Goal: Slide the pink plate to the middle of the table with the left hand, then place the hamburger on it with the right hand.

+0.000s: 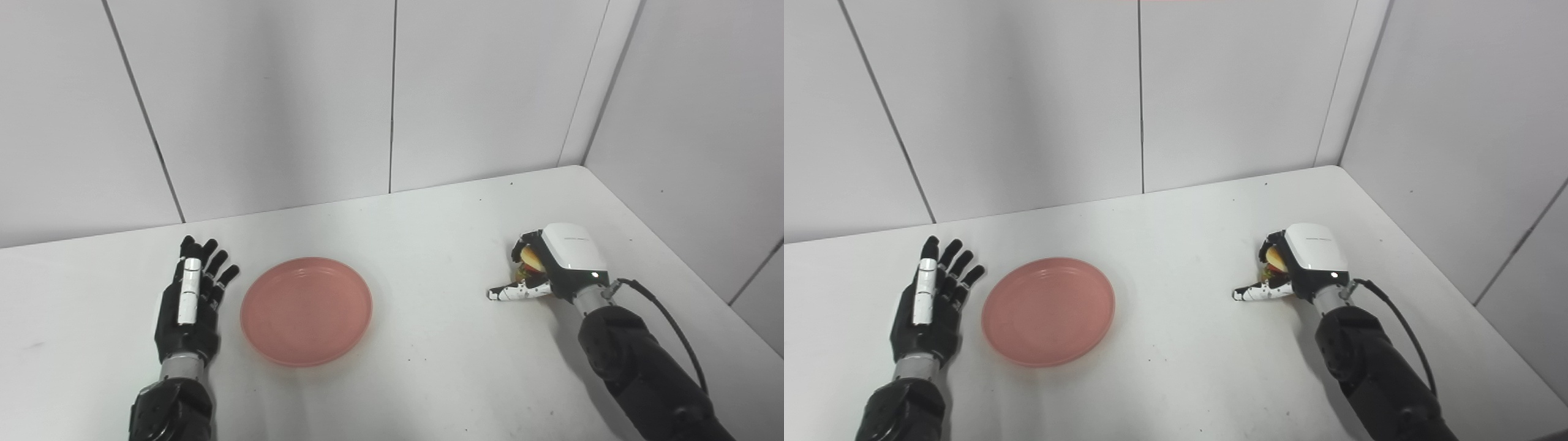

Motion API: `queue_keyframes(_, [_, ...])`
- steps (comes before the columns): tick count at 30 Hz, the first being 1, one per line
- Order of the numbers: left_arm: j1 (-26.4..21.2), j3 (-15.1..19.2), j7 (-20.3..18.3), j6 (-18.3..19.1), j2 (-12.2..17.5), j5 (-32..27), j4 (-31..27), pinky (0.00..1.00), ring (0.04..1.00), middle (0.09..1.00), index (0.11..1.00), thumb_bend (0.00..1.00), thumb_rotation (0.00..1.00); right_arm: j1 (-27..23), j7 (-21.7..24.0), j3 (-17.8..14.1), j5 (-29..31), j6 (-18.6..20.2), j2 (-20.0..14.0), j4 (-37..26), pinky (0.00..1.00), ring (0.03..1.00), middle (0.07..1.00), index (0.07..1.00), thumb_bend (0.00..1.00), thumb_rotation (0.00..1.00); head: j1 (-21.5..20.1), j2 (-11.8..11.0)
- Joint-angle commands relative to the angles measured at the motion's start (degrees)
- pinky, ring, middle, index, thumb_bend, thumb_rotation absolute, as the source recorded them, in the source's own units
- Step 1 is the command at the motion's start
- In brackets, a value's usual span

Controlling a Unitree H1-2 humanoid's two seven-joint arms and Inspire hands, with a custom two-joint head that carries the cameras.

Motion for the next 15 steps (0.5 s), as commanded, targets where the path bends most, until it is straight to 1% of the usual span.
queue_keyframes(1, [-0.25, -0.28, 0.3, 0.97, -0.45, 0.21, 0.44, 0.82, 0.905, 0.923, 0.976, 0.8, 0.67, -1.08, -0.56, 0.06, -0.43, -1.09, 0.47, -4.93, 0.21, 0.268, 0.346, 0.476, 0.53, 0.19, 1.67, -0.26])
queue_keyframes(5, [-0.14, -0.78, 0.59, 0.85, -0.51, 0.82, 0.79, 0.83, 0.916, 0.921, 0.972, 0.8, 0.69, -1.25, 3.16, -0.5, 0.15, 0.74, 1.04, -11.02, 0.2, 0.256, 0.334, 0.475, 0.51, 0.18, 2.82, -0.36])
queue_keyframes(7, [-0.14, -0.93, 0.74, 0.77, -0.59, 0.96, 0.94, 0.84, 0.911, 0.917, 0.973, 0.8, 0.69, -1.83, 4.39, -0.94, 0.04, 0.07, 0.93, -13.8, 0.2, 0.267, 0.347, 0.476, 0.51, 0.18, 3.1, -0.4])
queue_keyframes(9, [-0.25, -1.09, 0.79, 0.48, -0.56, 1.23, 1.48, 0.83, 0.909, 0.915, 0.978, 0.79, 0.68, -2.66, 4.07, -1.28, -0.2, -1.79, 0.75, -16.14, 0.22, 0.281, 0.36, 0.478, 0.51, 0.17, 3.64, -0.63])
queue_keyframes(11, [-0.42, -1.19, 0.87, -0.21, -0.65, 1.6, 2.47, 0.83, 0.913, 0.918, 0.98, 0.77, 0.69, -3.45, 4.14, -1.49, -0.14, -2.86, 0.83, -17.95, 0.21, 0.275, 0.351, 0.478, 0.51, 0.17, 4.39, -1.01])
queue_keyframes(13, [-0.52, -1.37, 1.05, -1.0, -0.82, 2.34, 3.36, 0.82, 0.914, 0.918, 0.975, 0.77, 0.7, -4.16, 4.9, -1.24, -0.88, -2.6, 1.32, -20.03, 0.21, 0.268, 0.344, 0.478, 0.51, 0.17, 5.11, -1.26])
queue_keyframes(15, [-0.64, -1.61, 1.22, -1.91, -0.94, 3.13, 4.38, 0.81, 0.919, 0.926, 0.975, 0.76, 0.71, -5.12, 6.08, -0.74, -1.42, -2.01, 1.93, -21.76, 0.22, 0.281, 0.355, 0.478, 0.52, 0.17, 6.47, -1.54])
